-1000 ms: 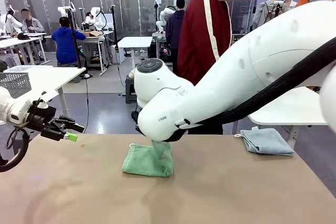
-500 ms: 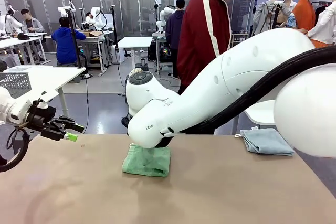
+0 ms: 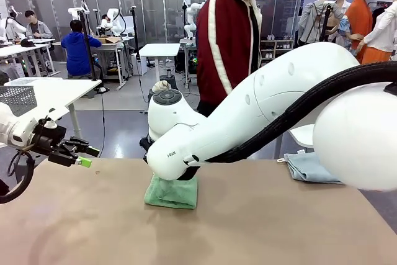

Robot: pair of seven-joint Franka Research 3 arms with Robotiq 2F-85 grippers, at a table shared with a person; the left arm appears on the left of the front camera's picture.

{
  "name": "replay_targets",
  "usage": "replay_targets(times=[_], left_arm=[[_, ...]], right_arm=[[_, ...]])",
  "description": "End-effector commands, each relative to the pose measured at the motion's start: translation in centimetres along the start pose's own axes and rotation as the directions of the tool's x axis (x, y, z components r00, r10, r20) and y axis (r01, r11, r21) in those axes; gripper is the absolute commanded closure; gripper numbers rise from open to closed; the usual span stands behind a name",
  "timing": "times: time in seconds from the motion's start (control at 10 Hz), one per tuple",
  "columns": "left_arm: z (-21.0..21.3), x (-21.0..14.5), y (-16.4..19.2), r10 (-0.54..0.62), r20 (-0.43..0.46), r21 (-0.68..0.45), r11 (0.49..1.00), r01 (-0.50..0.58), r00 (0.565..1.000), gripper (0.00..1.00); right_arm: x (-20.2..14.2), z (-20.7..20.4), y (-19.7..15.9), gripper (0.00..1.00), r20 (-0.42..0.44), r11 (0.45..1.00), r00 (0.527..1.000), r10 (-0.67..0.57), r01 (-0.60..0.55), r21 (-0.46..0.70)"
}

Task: Fold the towels and place them in the basket.
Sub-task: When a person lays out a Towel with hook on the table, fold it in half twice.

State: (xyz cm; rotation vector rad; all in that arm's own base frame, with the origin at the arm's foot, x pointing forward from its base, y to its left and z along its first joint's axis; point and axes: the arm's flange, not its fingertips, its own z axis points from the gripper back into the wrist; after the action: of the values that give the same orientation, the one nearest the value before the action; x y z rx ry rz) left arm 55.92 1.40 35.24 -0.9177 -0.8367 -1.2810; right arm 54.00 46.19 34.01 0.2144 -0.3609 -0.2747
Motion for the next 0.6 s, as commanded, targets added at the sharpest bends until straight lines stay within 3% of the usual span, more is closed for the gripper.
replay_targets(times=[0.0,0.5], left_arm=[[0.14,0.09,0.23,-0.008,0.001,-0.016,1.000,0.008,1.000,0.19],[0.14,0.09,0.23,-0.008,0.001,-0.016,1.000,0.008,1.000,0.19]], right_arm=[[-0.33,-0.49,0.15,0.82,0.030,0.997,0.997,-0.064,0.063,0.041],[-0.25,-0.12,-0.25,0.34,0.054,0.990,0.994,-0.097,0.091,0.104]])
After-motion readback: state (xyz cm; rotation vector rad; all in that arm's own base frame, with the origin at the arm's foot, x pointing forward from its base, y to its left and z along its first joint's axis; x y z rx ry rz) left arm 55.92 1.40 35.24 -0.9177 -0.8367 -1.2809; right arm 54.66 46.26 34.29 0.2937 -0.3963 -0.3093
